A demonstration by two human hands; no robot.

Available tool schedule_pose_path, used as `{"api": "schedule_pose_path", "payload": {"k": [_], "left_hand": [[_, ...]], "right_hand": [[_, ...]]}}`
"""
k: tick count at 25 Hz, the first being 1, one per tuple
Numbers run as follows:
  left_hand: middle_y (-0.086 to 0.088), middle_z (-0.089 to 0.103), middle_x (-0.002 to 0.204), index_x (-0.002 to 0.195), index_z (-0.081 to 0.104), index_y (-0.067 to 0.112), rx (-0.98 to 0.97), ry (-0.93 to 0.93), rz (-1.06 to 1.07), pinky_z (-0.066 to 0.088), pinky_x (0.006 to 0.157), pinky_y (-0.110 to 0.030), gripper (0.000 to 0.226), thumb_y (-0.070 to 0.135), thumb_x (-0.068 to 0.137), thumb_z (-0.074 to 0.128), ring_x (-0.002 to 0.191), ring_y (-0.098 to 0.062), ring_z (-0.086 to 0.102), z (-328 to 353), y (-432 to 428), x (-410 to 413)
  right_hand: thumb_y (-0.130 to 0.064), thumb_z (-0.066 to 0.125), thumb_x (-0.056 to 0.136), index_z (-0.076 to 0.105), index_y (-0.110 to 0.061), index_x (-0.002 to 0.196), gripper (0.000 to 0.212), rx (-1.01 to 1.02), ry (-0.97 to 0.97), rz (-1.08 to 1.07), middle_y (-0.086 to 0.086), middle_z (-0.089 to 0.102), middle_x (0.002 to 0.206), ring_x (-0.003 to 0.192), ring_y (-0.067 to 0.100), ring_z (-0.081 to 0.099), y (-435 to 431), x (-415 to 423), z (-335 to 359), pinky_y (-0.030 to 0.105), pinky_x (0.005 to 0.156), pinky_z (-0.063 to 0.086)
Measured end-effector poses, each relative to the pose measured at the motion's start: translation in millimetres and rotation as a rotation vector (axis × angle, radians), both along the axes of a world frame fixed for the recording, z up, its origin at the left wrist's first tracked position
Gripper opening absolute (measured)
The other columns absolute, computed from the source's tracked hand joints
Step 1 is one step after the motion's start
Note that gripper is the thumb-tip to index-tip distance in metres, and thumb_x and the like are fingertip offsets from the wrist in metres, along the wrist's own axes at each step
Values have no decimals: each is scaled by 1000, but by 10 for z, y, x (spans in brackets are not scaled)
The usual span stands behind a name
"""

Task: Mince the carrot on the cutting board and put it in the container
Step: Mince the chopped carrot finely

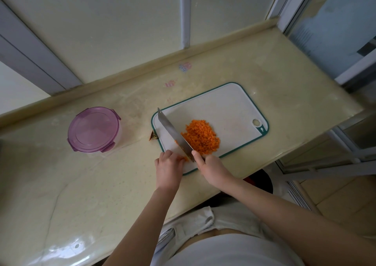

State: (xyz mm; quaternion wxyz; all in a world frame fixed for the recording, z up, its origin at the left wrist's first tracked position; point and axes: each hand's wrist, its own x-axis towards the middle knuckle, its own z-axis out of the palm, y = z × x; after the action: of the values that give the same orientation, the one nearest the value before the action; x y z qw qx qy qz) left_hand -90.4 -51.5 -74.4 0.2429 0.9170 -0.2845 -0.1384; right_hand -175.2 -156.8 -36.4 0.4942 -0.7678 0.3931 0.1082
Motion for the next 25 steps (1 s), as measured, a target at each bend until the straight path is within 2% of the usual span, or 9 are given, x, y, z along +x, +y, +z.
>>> {"api": "schedule_pose_path", "payload": {"k": [2,4,6,7,9,11,14,22,25], "left_hand": [[-6,62,90,89,72,13,13,-14,-16,24,76,-29,10,14,86,62,93,-26,51,-10,4,12],[-7,63,91,95,72,13,19,-15,-29,24,77,-28,21,2,85,58,93,-27,53,-26,12,26],[-11,65,103,110,67,8,-90,-4,-14,34,85,-27,35,-9,84,52,99,-32,57,11,11,23],[-10,62,118,122,61,7,-187,16,-7,37,93,-26,36,-5,89,49,112,-30,55,76,-6,4],[2,34,148,142,36,11,-311,86,-118,19,111,-17,43,17,100,39,139,-13,27,249,-68,-65],[5,8,154,148,13,14,-309,112,-379,0,114,-15,52,34,102,25,143,-2,0,377,-160,-147],[-1,-1,156,146,0,13,-276,103,-604,-3,116,-21,61,48,98,14,143,-5,-6,398,-268,-221],[1,-6,156,145,-5,17,-148,136,-503,-8,115,-18,63,52,94,8,143,-8,-9,194,-388,-19],[-4,-8,156,147,-6,11,19,155,-364,-12,114,-21,57,40,101,11,142,-9,-13,138,-420,72]], "right_hand": [[-50,33,99,37,-11,54,59,55,-14,-49,-2,35,45,39,12,35,-47,-10,61,26,47,31],[-52,32,98,38,-14,57,56,175,-38,-144,-5,33,43,34,8,31,-94,-34,151,20,39,27],[-55,31,97,37,-16,60,54,323,-61,-252,-6,29,42,34,10,26,-147,-62,244,20,37,21],[-56,30,97,37,-17,61,54,387,-63,-299,-6,27,43,35,10,24,-179,-71,287,19,37,20],[-60,27,96,36,-17,61,56,514,-63,-391,-6,25,45,36,9,21,-235,-74,366,19,37,18],[-61,25,96,35,-18,60,57,647,-76,-490,-6,24,45,34,7,19,-282,-69,436,18,35,16],[-60,25,97,36,-16,58,60,783,-87,-569,-2,25,48,31,5,19,-351,-76,510,16,32,16],[-59,29,96,36,-18,59,56,981,-36,-620,-8,21,44,32,4,17,-494,-248,578,17,30,16],[-59,30,96,37,-18,57,57,974,-17,-596,-8,21,45,33,5,18,-521,-302,610,17,31,16]]}}
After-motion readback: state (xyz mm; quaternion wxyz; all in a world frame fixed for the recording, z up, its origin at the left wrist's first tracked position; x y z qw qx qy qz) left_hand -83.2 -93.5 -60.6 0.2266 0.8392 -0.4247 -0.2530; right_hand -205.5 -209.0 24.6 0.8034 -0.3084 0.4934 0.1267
